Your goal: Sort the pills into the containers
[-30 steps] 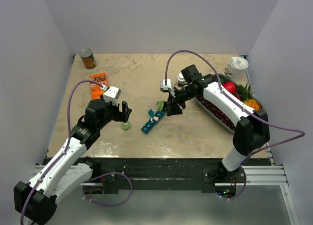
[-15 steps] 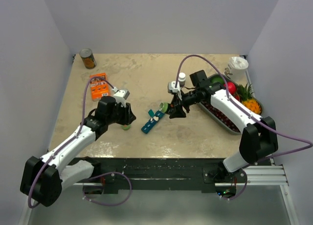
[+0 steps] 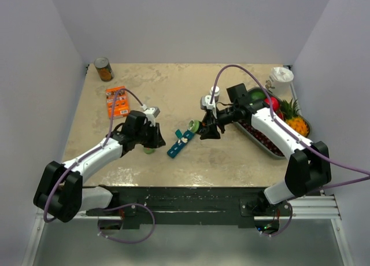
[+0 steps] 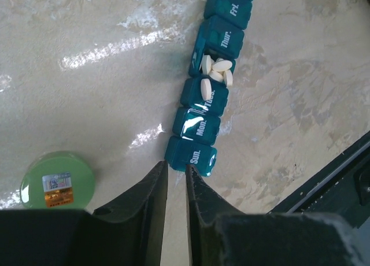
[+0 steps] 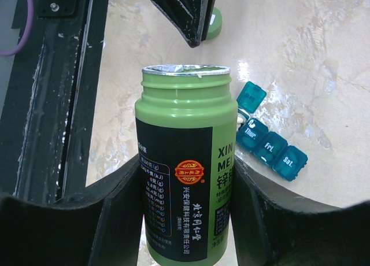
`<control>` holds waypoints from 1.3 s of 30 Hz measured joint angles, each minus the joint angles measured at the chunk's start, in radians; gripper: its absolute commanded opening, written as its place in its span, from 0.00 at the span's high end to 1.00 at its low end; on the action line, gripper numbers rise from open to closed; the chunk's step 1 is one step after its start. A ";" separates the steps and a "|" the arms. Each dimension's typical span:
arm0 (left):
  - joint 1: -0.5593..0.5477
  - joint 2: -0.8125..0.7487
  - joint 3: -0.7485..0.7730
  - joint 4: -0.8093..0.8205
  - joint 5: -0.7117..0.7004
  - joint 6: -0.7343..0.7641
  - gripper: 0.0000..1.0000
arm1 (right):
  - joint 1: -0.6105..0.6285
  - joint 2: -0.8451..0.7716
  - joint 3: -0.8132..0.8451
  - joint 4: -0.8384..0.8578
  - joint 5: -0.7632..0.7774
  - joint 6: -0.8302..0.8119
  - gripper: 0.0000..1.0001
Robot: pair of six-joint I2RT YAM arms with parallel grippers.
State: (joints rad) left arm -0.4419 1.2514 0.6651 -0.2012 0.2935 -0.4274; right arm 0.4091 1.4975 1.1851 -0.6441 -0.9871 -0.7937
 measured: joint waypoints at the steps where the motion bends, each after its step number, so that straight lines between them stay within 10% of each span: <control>1: -0.002 0.005 0.006 0.000 0.003 -0.002 0.78 | 0.000 0.000 0.000 0.001 0.000 0.000 0.98; 15: -0.008 -0.023 0.159 -0.078 0.093 0.028 0.73 | -0.011 -0.002 -0.034 0.012 -0.065 -0.014 0.98; 26: -0.008 -0.289 0.101 0.039 0.143 0.042 0.33 | -0.012 -0.007 -0.058 0.015 -0.136 -0.049 0.98; 30: -0.007 -0.423 0.100 0.030 0.047 0.072 0.04 | -0.012 -0.007 -0.062 0.016 -0.139 -0.054 0.98; 39: -0.007 -0.636 0.138 -0.041 -0.193 0.166 0.00 | -0.012 -0.007 -0.064 0.016 -0.139 -0.065 0.98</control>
State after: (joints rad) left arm -0.4492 0.6155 0.8032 -0.2424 0.1001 -0.2611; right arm 0.3969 1.4906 1.1213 -0.6277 -1.1259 -0.8589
